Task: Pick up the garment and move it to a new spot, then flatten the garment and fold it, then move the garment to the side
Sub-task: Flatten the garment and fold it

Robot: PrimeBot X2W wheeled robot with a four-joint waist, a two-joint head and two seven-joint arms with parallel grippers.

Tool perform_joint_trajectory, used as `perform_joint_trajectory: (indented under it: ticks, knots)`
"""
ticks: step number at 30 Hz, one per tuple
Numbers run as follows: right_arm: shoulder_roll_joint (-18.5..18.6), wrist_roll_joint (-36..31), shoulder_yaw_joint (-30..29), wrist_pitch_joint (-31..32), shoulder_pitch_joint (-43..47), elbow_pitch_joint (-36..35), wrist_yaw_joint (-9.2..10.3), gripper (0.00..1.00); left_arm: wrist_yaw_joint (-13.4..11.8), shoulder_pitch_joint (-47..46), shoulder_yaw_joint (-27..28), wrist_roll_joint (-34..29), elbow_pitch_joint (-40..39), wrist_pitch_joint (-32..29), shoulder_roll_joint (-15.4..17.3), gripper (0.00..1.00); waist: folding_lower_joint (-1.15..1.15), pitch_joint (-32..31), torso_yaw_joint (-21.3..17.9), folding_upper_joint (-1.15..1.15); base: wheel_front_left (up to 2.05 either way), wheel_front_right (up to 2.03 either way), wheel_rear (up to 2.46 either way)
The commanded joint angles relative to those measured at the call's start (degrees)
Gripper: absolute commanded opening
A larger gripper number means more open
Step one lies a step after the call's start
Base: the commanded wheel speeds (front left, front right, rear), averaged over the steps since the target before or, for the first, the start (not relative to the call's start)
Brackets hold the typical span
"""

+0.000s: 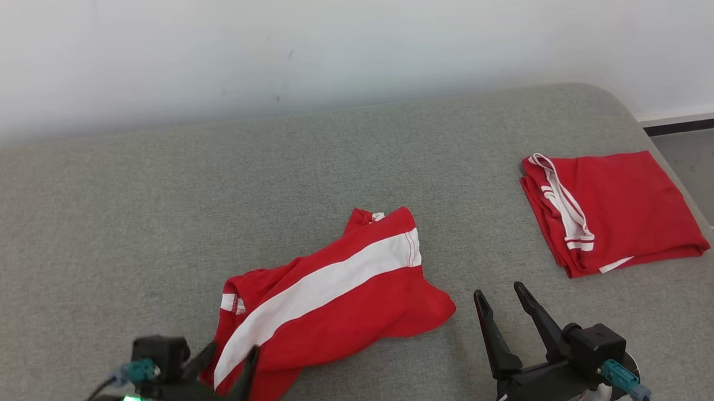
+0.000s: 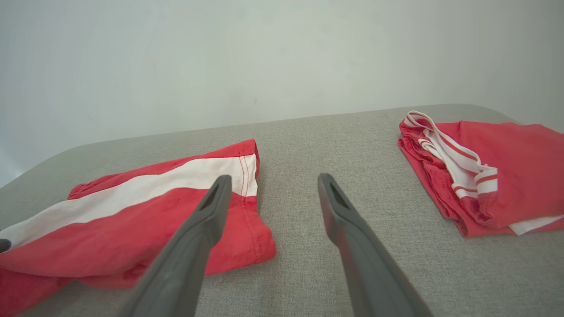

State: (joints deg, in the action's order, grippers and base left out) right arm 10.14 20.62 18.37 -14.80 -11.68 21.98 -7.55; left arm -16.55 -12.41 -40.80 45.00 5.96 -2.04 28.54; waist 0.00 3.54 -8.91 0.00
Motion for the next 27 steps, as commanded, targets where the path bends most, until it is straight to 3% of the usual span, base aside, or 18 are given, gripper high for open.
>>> perform_joint_trajectory:
  ticks: [1,8,15,24,25,26,27]
  knots:
    - [-0.08,0.01,-0.13,-0.13,0.33,-0.01,0.15,1.00,0.28,-0.96,1.73,1.99,-1.77,-0.08,-0.25,1.00,0.00,-0.04,-0.35,0.00,0.00,0.00,0.00]
    - [-0.35,0.11,0.18,-0.18,-0.33,0.01,0.15,1.00,-0.01,-3.30,4.83,5.73,-4.67,-3.07,0.61,1.00,0.00,0.26,-1.44,0.00,0.00,0.00,0.00]
    - [-0.57,0.28,0.77,-0.24,-1.43,0.00,0.15,1.00,0.46,-8.40,5.45,7.31,2.65,-6.37,-0.99,1.00,0.00,1.76,-3.87,0.00,0.00,0.00,0.00]
    - [-0.63,0.27,0.08,-0.37,-1.86,-0.08,0.15,1.00,-0.81,-11.79,5.04,6.51,10.29,-7.41,-2.44,1.00,0.00,3.50,-5.70,0.00,0.00,0.00,0.00]
    - [-0.65,0.26,0.05,-0.37,-1.84,-0.11,0.15,1.00,-0.59,-12.05,4.99,6.61,10.67,-7.34,-2.67,0.95,0.00,3.57,-5.74,0.00,0.00,0.00,0.00]
    - [-0.69,0.26,0.04,-0.36,-1.83,-0.13,0.15,1.00,-0.29,-12.13,5.01,6.91,10.84,-7.14,-2.98,0.69,0.00,3.60,-5.78,0.00,0.00,0.00,0.00]
    - [-0.78,0.22,-0.06,-0.37,-1.84,-0.07,0.15,1.00,0.46,-12.12,5.03,7.49,11.30,-7.19,-3.30,0.24,0.00,3.59,-5.78,0.00,0.00,0.00,0.00]
